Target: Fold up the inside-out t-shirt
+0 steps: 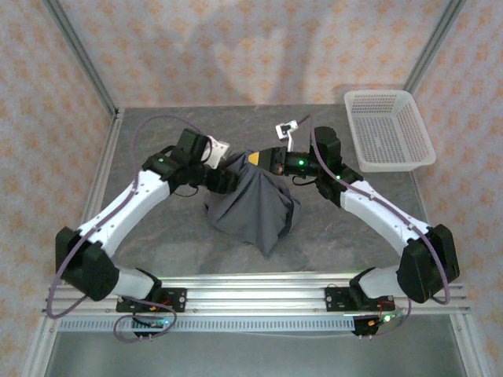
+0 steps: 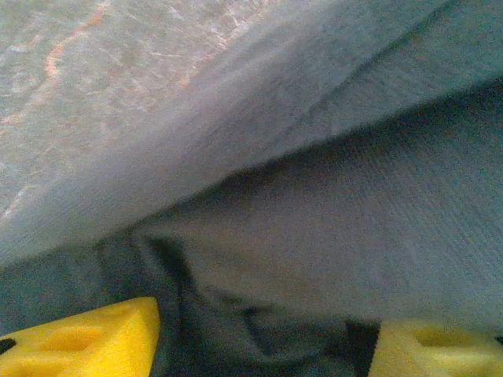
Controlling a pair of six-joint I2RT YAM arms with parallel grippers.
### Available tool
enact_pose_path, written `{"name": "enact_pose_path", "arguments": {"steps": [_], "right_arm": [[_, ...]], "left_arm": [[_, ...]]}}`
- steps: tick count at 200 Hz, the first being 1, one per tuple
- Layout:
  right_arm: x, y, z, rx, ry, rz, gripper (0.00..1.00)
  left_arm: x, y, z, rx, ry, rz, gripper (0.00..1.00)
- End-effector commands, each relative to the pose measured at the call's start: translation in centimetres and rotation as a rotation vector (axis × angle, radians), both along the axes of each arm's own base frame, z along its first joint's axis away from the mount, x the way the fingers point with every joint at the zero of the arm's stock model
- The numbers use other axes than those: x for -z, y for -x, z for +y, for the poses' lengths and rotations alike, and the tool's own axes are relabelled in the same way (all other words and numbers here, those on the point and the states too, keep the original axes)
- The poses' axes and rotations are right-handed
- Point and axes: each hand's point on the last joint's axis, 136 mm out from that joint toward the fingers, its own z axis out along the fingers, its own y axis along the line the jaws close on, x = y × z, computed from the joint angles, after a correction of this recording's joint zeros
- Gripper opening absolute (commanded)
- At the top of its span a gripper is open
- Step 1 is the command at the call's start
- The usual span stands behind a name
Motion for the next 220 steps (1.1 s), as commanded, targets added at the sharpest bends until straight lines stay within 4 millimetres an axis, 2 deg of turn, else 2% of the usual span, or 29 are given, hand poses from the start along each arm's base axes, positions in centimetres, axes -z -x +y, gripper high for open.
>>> {"name": "enact_pose_path", "arguments": {"steps": [1, 13, 23, 27, 33, 37, 54, 72, 89, 106, 115, 125, 136, 150, 162, 175, 181, 191, 206, 220], "right_arm": [[-3.0, 1.0, 0.4, -0.055, -0.046, -0.079, 0.00], [-2.8, 0.9, 0.4, -0.051, -0.044, -0.072, 0.00], [-2.6, 0.6, 0.4, -0.035, -0.036, -0.066, 0.00], [-2.5, 0.6, 0.3, -0.029, -0.034, -0.066, 0.00], [-2.3, 0.3, 0.2, -0.014, -0.028, -0.062, 0.00], [-2.1, -0.1, 0.0, 0.002, -0.021, -0.054, 0.00], [-0.7, -1.7, -1.2, 0.086, 0.016, -0.030, 0.00], [1.9, -3.8, -3.3, 0.192, 0.089, 0.022, 0.00], [6.6, -5.2, -5.7, 0.292, 0.303, 0.034, 0.00], [12.3, -6.4, -8.1, 0.355, 0.561, 0.011, 0.00], [14.6, -6.9, -9.1, 0.374, 0.649, 0.028, 0.00], [15.9, -6.9, -9.0, 0.356, 0.676, 0.071, 0.00], [15.4, -6.5, -7.7, 0.299, 0.621, 0.110, 0.05], [13.1, -5.7, -6.4, 0.269, 0.500, 0.123, 0.25], [10.5, -5.1, -7.0, 0.321, 0.452, 0.076, 0.39], [7.9, -4.2, -8.7, 0.415, 0.435, -0.028, 0.50], [7.0, -3.5, -9.2, 0.443, 0.435, -0.091, 0.51], [5.4, -1.7, -9.2, 0.446, 0.431, -0.214, 0.46], [4.6, 0.9, -7.9, 0.391, 0.443, -0.380, 0.36], [4.3, 2.0, -6.5, 0.351, 0.461, -0.516, 0.31]], "left_arm": [[-3.9, -1.3, -2.2, 0.073, 0.081, -0.142, 0.68], [-4.0, -1.8, -2.3, 0.065, 0.087, -0.149, 0.66], [-4.2, -2.0, -2.4, 0.052, 0.099, -0.156, 0.54], [-4.4, -2.0, -2.4, 0.047, 0.105, -0.160, 0.42], [-4.7, -2.0, -2.5, 0.041, 0.120, -0.161, 0.15], [-4.9, -1.9, -2.5, 0.036, 0.131, -0.160, 0.00], [-6.7, -0.9, -3.0, 0.055, 0.224, -0.132, 0.00], [-9.3, 0.4, -3.2, 0.050, 0.337, -0.085, 0.00], [-11.8, 2.0, -2.8, 0.033, 0.399, -0.046, 0.00], [-14.5, 3.5, -2.8, 0.032, 0.472, -0.003, 0.00], [-15.5, 4.0, -2.9, 0.032, 0.508, 0.021, 0.00], [-16.1, 4.2, -2.9, 0.026, 0.530, 0.044, 0.00], [-16.3, 4.2, -2.9, 0.016, 0.532, 0.062, 0.00], [-16.0, 3.8, -2.9, 0.001, 0.518, 0.075, 0.00], [-15.5, 3.2, -2.8, -0.016, 0.503, 0.083, 0.00], [-15.1, 2.7, -3.0, -0.024, 0.502, 0.096, 0.00], [-15.0, 2.6, -3.1, -0.024, 0.510, 0.101, 0.00], [-15.0, 2.4, -3.4, -0.021, 0.530, 0.109, 0.00], [-15.1, 2.3, -3.7, -0.016, 0.549, 0.120, 0.00], [-15.2, 2.5, -3.9, 0.002, 0.553, 0.125, 0.00]]}}
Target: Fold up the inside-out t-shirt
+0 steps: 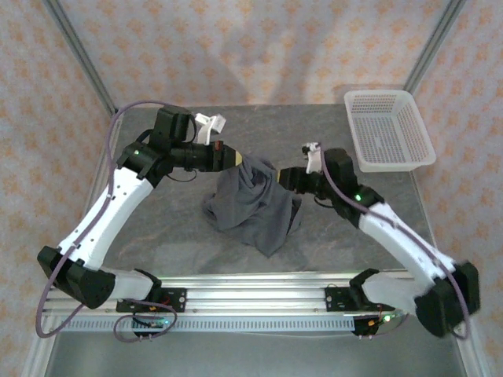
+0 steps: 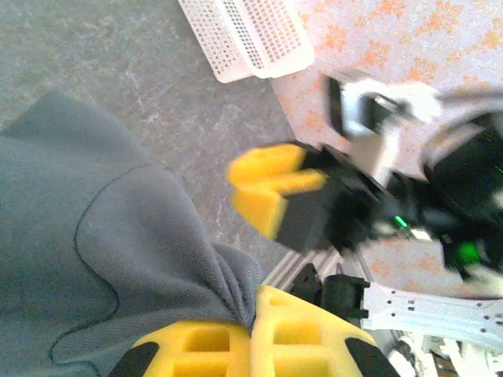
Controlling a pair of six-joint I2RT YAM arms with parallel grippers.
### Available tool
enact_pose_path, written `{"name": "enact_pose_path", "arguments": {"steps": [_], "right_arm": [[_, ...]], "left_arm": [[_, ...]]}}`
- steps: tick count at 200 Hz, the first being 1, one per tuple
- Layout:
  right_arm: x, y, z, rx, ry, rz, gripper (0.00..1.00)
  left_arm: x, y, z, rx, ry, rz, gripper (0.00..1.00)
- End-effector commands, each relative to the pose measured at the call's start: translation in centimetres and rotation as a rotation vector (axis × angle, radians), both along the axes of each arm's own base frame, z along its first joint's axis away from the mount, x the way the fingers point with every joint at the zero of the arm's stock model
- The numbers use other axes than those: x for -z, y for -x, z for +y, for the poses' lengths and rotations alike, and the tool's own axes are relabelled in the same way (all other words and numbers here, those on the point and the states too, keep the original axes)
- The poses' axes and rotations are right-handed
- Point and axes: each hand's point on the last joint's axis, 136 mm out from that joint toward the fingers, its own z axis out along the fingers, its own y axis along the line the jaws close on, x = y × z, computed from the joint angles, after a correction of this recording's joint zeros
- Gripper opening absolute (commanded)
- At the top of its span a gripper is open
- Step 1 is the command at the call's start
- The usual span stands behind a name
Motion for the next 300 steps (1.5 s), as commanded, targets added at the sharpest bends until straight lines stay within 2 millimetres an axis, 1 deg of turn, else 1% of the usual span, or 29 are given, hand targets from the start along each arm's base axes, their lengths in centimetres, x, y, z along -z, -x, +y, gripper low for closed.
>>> {"name": "enact_pose_path", "arguments": {"steps": [1, 14, 29, 41, 46, 54, 72, 81, 103, 112, 123, 130, 135, 142, 152, 158, 168, 180, 188, 192, 195, 206, 221, 233, 244, 254, 264, 289, 300], "right_arm": [[-1.4, 1.0, 1.4, -0.050, 0.093, -0.264, 0.30], [-2.0, 1.0, 2.2, -0.077, 0.149, -0.415, 0.29], [-2.8, -0.5, 2.3, -0.038, 0.247, -0.592, 0.45], [-3.4, -2.0, 2.2, -0.005, 0.333, -0.667, 0.56], [-3.5, -2.3, 2.7, -0.034, 0.371, -0.693, 0.57], [-3.4, -1.8, 4.0, -0.142, 0.423, -0.738, 0.61], [-3.6, -1.3, 6.0, -0.274, 0.439, -0.796, 0.61], [-2.7, -2.1, 6.6, -0.288, 0.469, -0.796, 0.62], [-2.4, -3.4, 7.3, -0.299, 0.512, -0.802, 0.62], [-2.7, -2.9, 8.0, -0.343, 0.485, -0.786, 0.62], [-3.3, -1.5, 9.0, -0.429, 0.416, -0.760, 0.62], [-3.6, -0.5, 9.6, -0.480, 0.366, -0.738, 0.59], [-3.8, 0.2, 9.9, -0.510, 0.332, -0.720, 0.54], [-4.3, 1.0, 10.1, -0.539, 0.285, -0.691, 0.39], [-5.4, 2.1, 10.4, -0.560, 0.197, -0.637, 0.10], [-6.4, 2.9, 10.6, -0.571, 0.130, -0.591, 0.01], [-8.0, 4.4, 10.6, -0.597, 0.029, -0.521, 0.00], [-9.6, 5.8, 10.3, -0.603, -0.075, -0.466, 0.00], [-10.3, 6.5, 10.1, -0.602, -0.133, -0.443, 0.00], [-11.4, 7.2, 9.6, -0.599, -0.171, -0.459, 0.00], [-11.8, 7.5, 9.4, -0.598, -0.193, -0.458, 0.00], [-12.9, 8.2, 8.9, -0.580, -0.271, -0.445, 0.00], [-14.1, 8.8, 8.7, -0.582, -0.364, -0.408, 0.00], [-14.3, 8.8, 8.9, -0.583, -0.393, -0.371, 0.00], [-13.9, 8.0, 9.0, -0.552, -0.380, -0.342, 0.00], [-13.2, 6.6, 9.0, -0.485, -0.351, -0.320, 0.00], [-12.7, 5.0, 8.6, -0.406, -0.334, -0.300, 0.00], [-12.1, 2.6, 7.8, -0.316, -0.370, -0.282, 0.00], [-11.9, 2.1, 7.8, -0.309, -0.380, -0.271, 0.00]], "left_arm": [[-1.5, 0.1, -0.6, 0.030, 0.059, -0.005, 0.00], [-1.5, 0.3, -0.5, 0.039, 0.049, -0.004, 0.00], [-1.5, 0.9, -0.5, 0.057, 0.043, -0.003, 0.00], [-1.5, 1.4, -0.3, 0.067, 0.034, -0.003, 0.00], [-1.3, 1.5, -0.2, 0.065, 0.027, 0.000, 0.00], [-1.2, 1.6, -0.1, 0.058, 0.019, 0.003, 0.00], [-0.9, 1.8, 0.1, 0.054, 0.023, 0.010, 0.00], [-1.1, 2.0, 0.0, 0.056, 0.030, 0.005, 0.00], [-1.7, 2.4, 0.0, 0.070, 0.041, -0.016, 0.00], [-2.2, 2.5, -0.1, 0.079, 0.049, -0.026, 0.00], [-2.6, 2.6, -0.1, 0.088, 0.050, -0.032, 0.00], [-2.9, 2.6, -0.1, 0.094, 0.047, -0.038, 0.00], [-3.0, 2.5, -0.1, 0.093, 0.043, -0.047, 0.00], [-3.2, 2.4, 0.1, 0.085, 0.034, -0.058, 0.00], [-3.3, 2.1, 0.4, 0.067, 0.012, -0.077, 0.00], [-3.2, 1.7, 0.8, 0.050, -0.005, -0.084, 0.00], [-2.8, 1.1, 1.7, 0.010, -0.037, -0.087, 0.00], [-1.6, -0.3, 3.7, -0.081, -0.102, -0.075, 0.00], [-0.5, -1.3, 5.2, -0.143, -0.152, -0.061, 0.00], [0.2, -1.8, 5.9, -0.175, -0.182, -0.053, 0.00], [0.7, -2.1, 6.4, -0.199, -0.203, -0.044, 0.00], [2.6, -3.4, 7.7, -0.256, -0.269, -0.023, 0.00], [4.8, -4.6, 8.0, -0.258, -0.332, 0.009, 0.00], [5.8, -5.4, 7.8, -0.258, -0.342, 0.038, 0.00], [5.6, -5.7, 7.0, -0.239, -0.299, 0.045, 0.17], [4.3, -5.6, 6.4, -0.226, -0.245, 0.021, 0.34], [2.7, -5.1, 6.7, -0.242, -0.230, -0.023, 0.47], [-1.1, -2.3, 9.6, -0.331, -0.292, -0.188, 0.64], [-2.1, -0.7, 9.8, -0.326, -0.281, -0.254, 0.69]]}}
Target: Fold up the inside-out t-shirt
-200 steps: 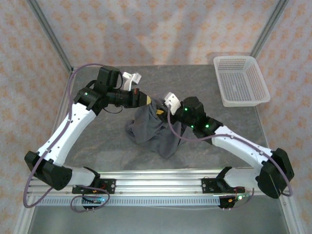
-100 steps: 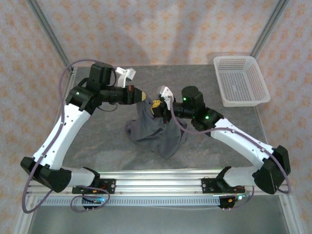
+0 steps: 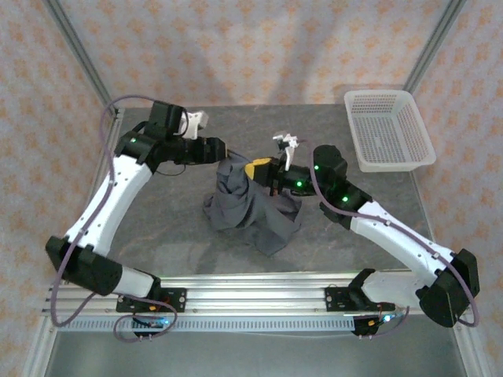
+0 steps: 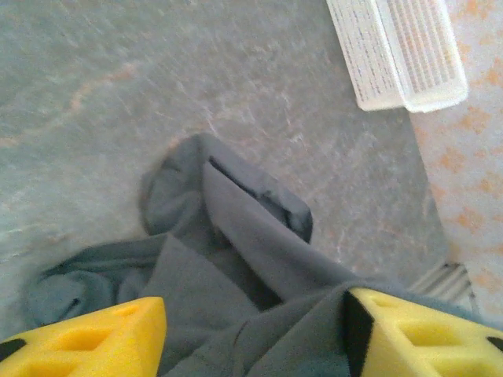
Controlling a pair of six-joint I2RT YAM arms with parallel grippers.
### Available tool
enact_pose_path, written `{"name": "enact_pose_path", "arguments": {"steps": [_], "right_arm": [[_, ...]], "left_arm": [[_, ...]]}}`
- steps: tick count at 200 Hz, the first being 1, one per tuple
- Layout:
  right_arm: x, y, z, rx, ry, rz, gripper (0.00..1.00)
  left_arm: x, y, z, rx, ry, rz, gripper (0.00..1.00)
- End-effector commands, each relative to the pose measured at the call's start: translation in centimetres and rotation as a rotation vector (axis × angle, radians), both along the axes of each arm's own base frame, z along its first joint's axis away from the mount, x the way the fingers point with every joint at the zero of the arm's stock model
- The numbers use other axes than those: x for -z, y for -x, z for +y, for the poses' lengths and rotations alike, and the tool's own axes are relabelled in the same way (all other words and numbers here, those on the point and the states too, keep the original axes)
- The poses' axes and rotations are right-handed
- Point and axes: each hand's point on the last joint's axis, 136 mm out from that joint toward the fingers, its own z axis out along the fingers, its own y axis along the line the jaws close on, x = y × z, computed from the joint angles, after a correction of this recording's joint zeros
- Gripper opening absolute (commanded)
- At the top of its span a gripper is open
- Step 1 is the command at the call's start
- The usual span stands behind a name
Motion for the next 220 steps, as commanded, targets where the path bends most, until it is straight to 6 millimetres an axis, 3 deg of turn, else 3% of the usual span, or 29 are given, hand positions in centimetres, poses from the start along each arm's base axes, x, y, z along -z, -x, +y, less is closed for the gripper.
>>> {"name": "enact_pose_path", "arguments": {"steps": [1, 21, 44, 67, 101, 140, 184, 198, 220], "right_arm": [[-2.0, -1.4, -0.5, 0.048, -0.101, -0.009, 0.00], [-1.7, -2.0, -0.4, 0.043, -0.098, 0.011, 0.00], [-1.8, -2.2, -0.1, 0.026, -0.091, 0.017, 0.00], [-2.2, -2.0, 0.2, 0.001, -0.112, 0.030, 0.00], [-2.4, -1.5, 0.4, -0.023, -0.133, 0.052, 0.00], [-2.2, -1.6, 0.4, -0.015, -0.124, 0.053, 0.00], [-1.8, -1.8, 1.0, -0.039, -0.117, 0.082, 0.00], [-1.8, -1.7, 1.1, -0.046, -0.117, 0.085, 0.00], [-2.0, -1.6, 1.2, -0.053, -0.120, 0.085, 0.00]], "left_arm": [[-5.6, 3.5, 2.6, -0.048, -0.040, -0.248, 0.69], [-5.5, 6.1, 1.4, 0.057, -0.036, -0.315, 0.71], [-3.1, 6.9, 0.9, 0.135, -0.148, -0.315, 0.69], [-0.4, 5.5, 0.7, 0.147, -0.227, -0.322, 0.69], [1.5, 2.3, -0.4, 0.122, -0.237, -0.306, 0.69], [1.2, 0.9, -1.9, 0.141, -0.188, -0.302, 0.69], [-0.3, 0.8, -1.4, 0.104, -0.182, -0.357, 0.69], [-0.6, 0.8, -1.6, 0.110, -0.170, -0.362, 0.59], [-0.7, 0.8, -2.3, 0.140, -0.149, -0.344, 0.24]]}}
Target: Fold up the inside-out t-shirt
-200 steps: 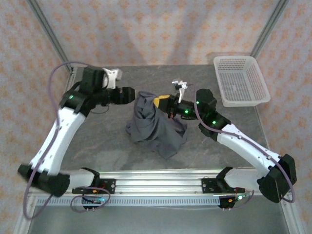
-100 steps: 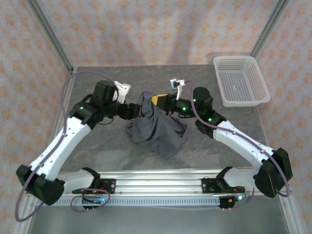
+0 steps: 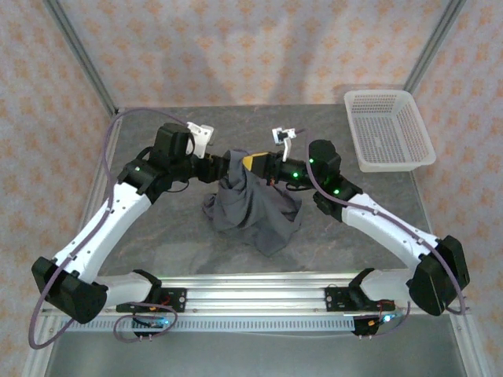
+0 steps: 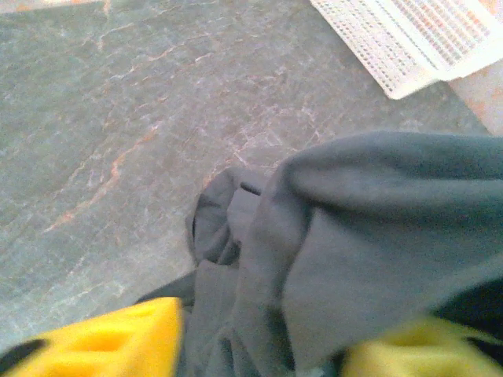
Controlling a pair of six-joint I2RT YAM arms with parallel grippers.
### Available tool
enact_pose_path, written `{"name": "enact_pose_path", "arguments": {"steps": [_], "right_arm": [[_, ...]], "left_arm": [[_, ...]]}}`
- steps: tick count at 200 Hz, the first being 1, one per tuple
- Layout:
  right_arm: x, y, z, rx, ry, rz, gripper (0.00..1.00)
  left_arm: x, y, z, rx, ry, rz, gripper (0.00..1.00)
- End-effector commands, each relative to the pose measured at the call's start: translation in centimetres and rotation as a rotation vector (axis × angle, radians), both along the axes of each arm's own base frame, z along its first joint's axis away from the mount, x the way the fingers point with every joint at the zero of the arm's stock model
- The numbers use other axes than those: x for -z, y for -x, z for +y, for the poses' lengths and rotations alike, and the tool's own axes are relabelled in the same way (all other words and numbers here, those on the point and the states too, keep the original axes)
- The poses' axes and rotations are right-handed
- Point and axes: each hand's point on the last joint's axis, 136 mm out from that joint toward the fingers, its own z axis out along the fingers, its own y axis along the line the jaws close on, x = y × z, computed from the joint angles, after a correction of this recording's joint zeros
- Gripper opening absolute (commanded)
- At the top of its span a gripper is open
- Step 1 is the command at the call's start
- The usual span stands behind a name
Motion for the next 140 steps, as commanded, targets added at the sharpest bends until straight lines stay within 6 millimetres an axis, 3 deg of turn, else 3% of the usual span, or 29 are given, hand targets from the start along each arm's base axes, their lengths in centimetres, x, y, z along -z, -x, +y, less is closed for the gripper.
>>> {"name": "enact_pose_path", "arguments": {"steps": [1, 22, 37, 53, 64, 82, 94, 103, 115, 140], "right_arm": [[-3.5, 0.7, 0.3, -0.038, -0.067, -0.073, 0.00], [-3.6, 0.5, 0.2, -0.021, -0.068, -0.063, 0.00], [-3.1, 0.0, 0.0, 0.002, -0.057, -0.047, 0.00], [-1.8, -0.8, -0.4, 0.042, -0.020, -0.039, 0.00], [0.7, -2.2, -1.2, 0.124, 0.068, -0.043, 0.00], [7.5, -5.5, -3.5, 0.291, 0.279, -0.034, 0.00], [10.5, -5.7, -2.8, 0.222, 0.350, -0.013, 0.04], [10.1, -5.0, -1.8, 0.147, 0.360, -0.010, 0.15], [7.8, -4.3, -1.2, 0.137, 0.333, -0.029, 0.30], [3.3, -2.9, -3.8, 0.309, 0.270, -0.173, 0.41]], "left_arm": [[-2.5, -0.3, -0.7, 0.028, 0.035, -0.062, 0.22], [-2.4, -0.2, -1.2, 0.048, 0.047, -0.046, 0.00], [-2.9, 0.1, -1.2, 0.047, 0.062, -0.045, 0.00], [-4.7, 0.5, -0.9, 0.017, 0.115, -0.044, 0.00], [-7.2, 1.1, -0.7, -0.007, 0.204, -0.012, 0.00], [-10.9, 2.7, -2.1, 0.040, 0.379, 0.101, 0.00], [-12.2, 3.6, -3.4, 0.101, 0.447, 0.179, 0.00], [-12.4, 3.8, -3.7, 0.110, 0.461, 0.216, 0.00], [-12.0, 3.7, -3.4, 0.090, 0.435, 0.233, 0.00], [-9.9, 3.0, -2.4, 0.031, 0.352, 0.249, 0.00]]}}
